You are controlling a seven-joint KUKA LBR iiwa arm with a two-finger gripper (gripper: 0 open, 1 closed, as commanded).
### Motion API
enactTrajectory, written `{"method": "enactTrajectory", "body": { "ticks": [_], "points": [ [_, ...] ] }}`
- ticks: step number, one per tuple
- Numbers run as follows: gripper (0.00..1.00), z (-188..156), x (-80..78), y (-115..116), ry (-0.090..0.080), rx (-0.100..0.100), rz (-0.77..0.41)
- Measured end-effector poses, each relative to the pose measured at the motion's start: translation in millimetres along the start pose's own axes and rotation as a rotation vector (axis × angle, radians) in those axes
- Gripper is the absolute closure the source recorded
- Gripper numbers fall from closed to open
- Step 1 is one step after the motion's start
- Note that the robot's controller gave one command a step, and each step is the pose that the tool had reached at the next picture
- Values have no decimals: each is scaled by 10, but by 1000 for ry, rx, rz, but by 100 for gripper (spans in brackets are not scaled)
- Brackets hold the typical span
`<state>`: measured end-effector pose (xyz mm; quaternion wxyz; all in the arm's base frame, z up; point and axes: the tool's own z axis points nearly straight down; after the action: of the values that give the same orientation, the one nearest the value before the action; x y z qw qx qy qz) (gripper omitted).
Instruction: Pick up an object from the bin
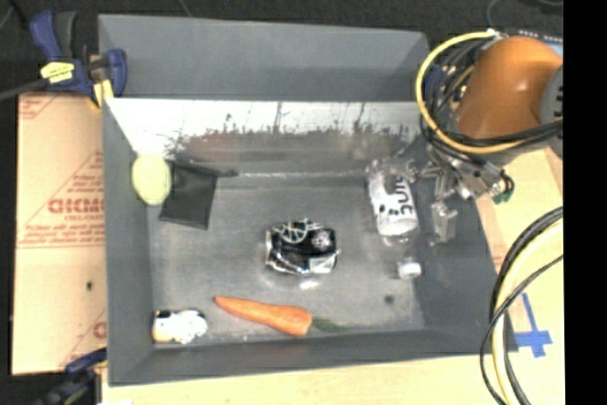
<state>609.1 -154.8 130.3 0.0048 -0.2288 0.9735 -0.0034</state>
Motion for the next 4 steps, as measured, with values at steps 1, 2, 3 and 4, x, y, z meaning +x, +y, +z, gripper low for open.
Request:
{"method": "enactTrajectory", "body": {
  "ticks": [1, 2, 3, 4],
  "points": [
    [0, 195, -222, 10, -7, 6, -310],
    [100, 446, -387, -30, -31, -5, -477],
    [100, 446, -387, -30, -31, -5, -477],
    [100, 432, -394, -24, -33, -5, -477]
  ]
}}
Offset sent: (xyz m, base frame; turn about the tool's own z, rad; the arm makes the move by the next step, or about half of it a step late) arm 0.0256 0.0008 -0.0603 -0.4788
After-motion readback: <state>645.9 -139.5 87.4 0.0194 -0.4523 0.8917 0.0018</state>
